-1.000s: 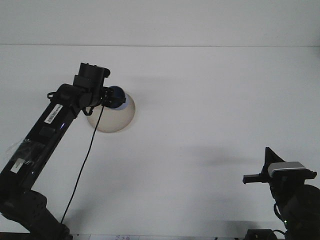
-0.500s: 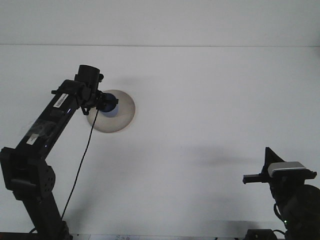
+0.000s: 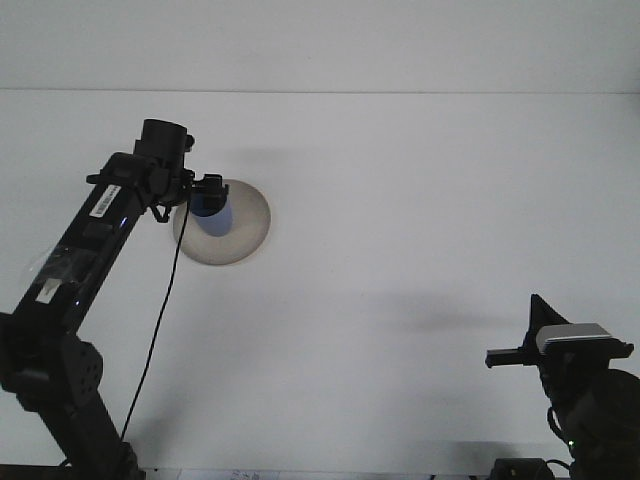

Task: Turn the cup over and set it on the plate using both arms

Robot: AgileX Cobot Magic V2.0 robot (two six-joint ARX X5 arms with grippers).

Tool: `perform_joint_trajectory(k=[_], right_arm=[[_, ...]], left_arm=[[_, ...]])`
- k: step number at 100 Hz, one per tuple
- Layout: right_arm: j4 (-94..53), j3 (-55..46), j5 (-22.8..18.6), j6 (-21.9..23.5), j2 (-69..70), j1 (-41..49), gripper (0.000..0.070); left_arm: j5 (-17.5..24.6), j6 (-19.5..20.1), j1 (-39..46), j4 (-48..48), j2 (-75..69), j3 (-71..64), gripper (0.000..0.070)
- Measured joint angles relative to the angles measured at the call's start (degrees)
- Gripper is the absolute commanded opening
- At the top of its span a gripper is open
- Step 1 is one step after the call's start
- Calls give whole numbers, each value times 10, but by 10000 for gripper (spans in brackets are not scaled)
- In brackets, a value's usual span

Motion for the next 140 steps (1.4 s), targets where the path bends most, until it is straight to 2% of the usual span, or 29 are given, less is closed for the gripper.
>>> perform_joint_trajectory(k=[19, 32, 64, 80, 84, 88, 91, 97, 100, 107, 118, 140], right_arm=[[0, 0, 0, 0, 0, 0, 0], [0, 0, 0, 0, 0, 0, 0], [0, 0, 0, 0, 0, 0, 0], [0, 0, 0, 0, 0, 0, 0], [0, 0, 0, 0, 0, 0, 0], [0, 0, 0, 0, 0, 0, 0], [0, 0, 0, 0, 0, 0, 0], [-5, 0, 0, 0, 0, 0, 0], [-9, 0, 0, 0, 0, 0, 0], [-21, 0, 0, 0, 0, 0, 0], [-21, 0, 0, 0, 0, 0, 0], [-11, 0, 0, 0, 0, 0, 0]], left_arm=[[0, -14, -1, 17, -122, -7, 509], [0, -24, -16, 64, -219, -77, 509], [0, -47, -64, 263, -541, -411, 503], [-1, -51, -65, 292, -683, -563, 497], [-1, -51, -65, 288, -710, -592, 468], [-1, -51, -65, 287, -734, -615, 375], [-1, -50, -65, 287, -751, -630, 266], [-1, -47, -65, 287, -775, -647, 0], [-1, -45, -65, 287, -786, -652, 17], [-7, -43, -65, 287, -803, -655, 10], [-34, -41, -64, 290, -811, -652, 12], [-35, -40, -64, 288, -808, -653, 15]])
